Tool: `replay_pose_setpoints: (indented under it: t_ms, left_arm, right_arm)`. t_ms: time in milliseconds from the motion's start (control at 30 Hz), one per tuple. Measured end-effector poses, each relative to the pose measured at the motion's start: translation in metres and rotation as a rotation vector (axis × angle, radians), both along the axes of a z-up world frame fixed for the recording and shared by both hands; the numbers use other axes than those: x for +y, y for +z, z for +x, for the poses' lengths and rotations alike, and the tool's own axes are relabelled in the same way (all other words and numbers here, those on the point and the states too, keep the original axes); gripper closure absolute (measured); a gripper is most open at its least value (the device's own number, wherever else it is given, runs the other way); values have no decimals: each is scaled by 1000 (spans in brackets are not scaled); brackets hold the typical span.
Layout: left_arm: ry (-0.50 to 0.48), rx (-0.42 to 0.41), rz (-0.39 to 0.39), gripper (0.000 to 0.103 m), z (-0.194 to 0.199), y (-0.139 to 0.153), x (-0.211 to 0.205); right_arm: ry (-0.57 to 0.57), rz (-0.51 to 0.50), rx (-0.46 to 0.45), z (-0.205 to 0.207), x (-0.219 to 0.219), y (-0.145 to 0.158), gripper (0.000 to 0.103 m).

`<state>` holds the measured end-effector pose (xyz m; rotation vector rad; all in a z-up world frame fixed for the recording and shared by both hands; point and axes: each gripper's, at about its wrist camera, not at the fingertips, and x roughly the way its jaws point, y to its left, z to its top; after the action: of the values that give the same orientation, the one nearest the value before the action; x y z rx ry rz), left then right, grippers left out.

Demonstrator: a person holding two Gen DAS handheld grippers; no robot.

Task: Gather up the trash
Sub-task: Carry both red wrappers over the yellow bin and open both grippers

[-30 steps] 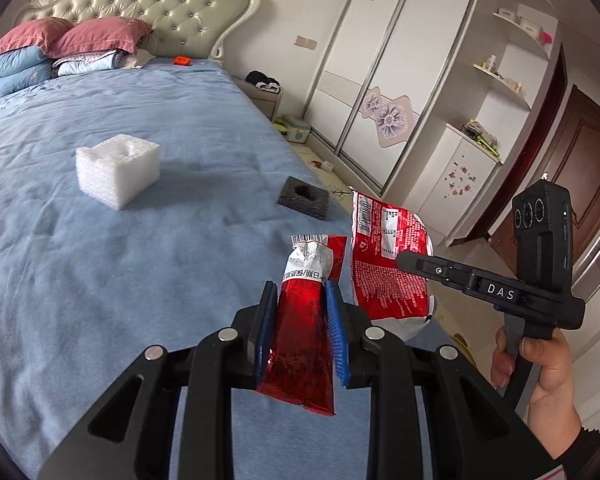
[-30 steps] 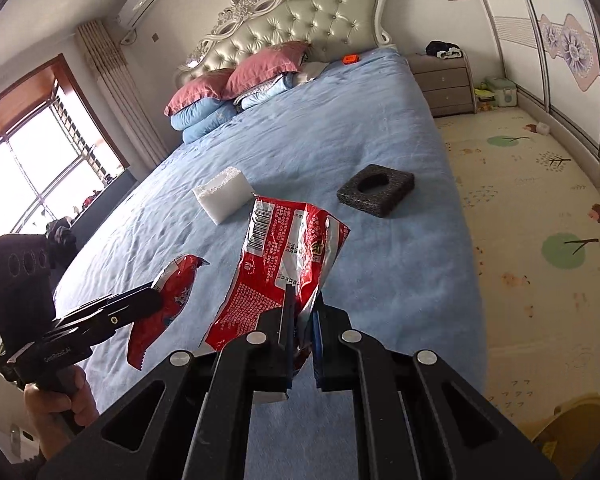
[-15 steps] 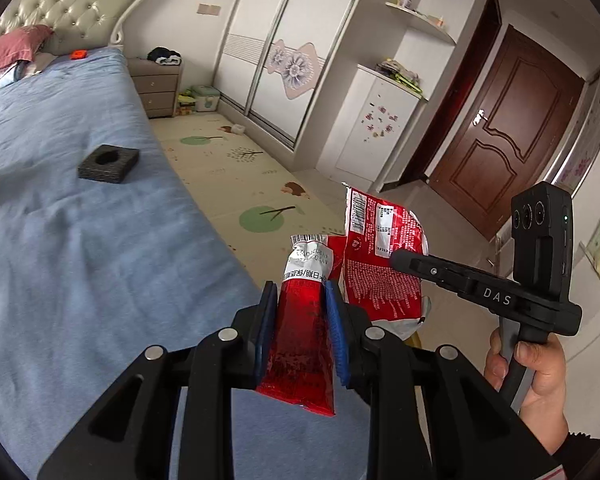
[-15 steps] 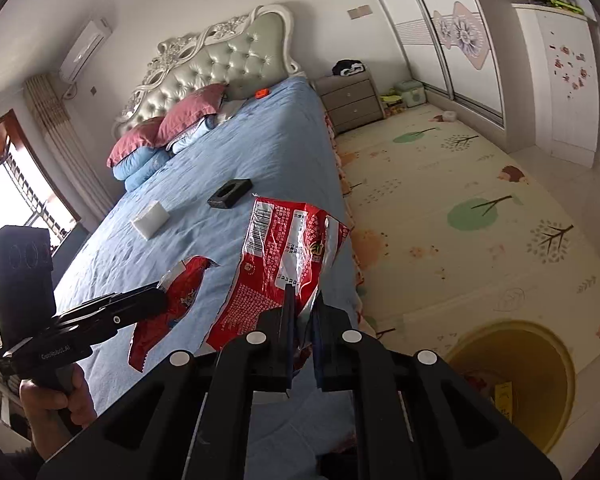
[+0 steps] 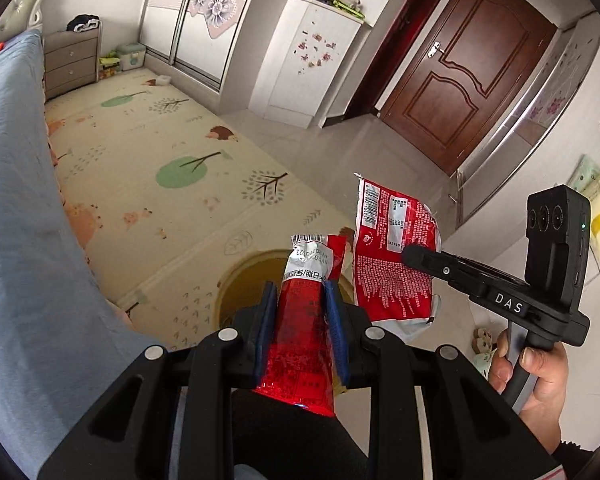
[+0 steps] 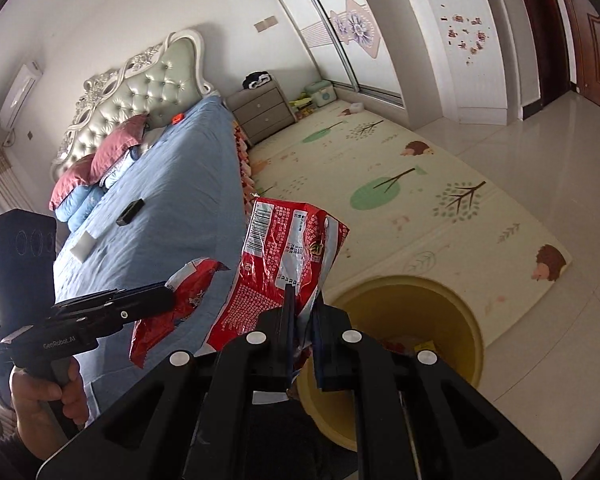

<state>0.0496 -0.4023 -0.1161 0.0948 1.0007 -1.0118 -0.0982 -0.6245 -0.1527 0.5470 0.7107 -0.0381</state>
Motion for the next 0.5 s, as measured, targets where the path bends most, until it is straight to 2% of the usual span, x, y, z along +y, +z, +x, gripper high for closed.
replay_pose_setpoints:
  t_ms: [233,500]
  left_arm:
    - [-73,50,80,77,-7,-37,-56]
    - [-92,93,134,77,-5,-63,-81]
  right_arm:
    - [-58,32,62,-22,-39,-35,95]
    - [-86,38,114,-30,-59,-57,95]
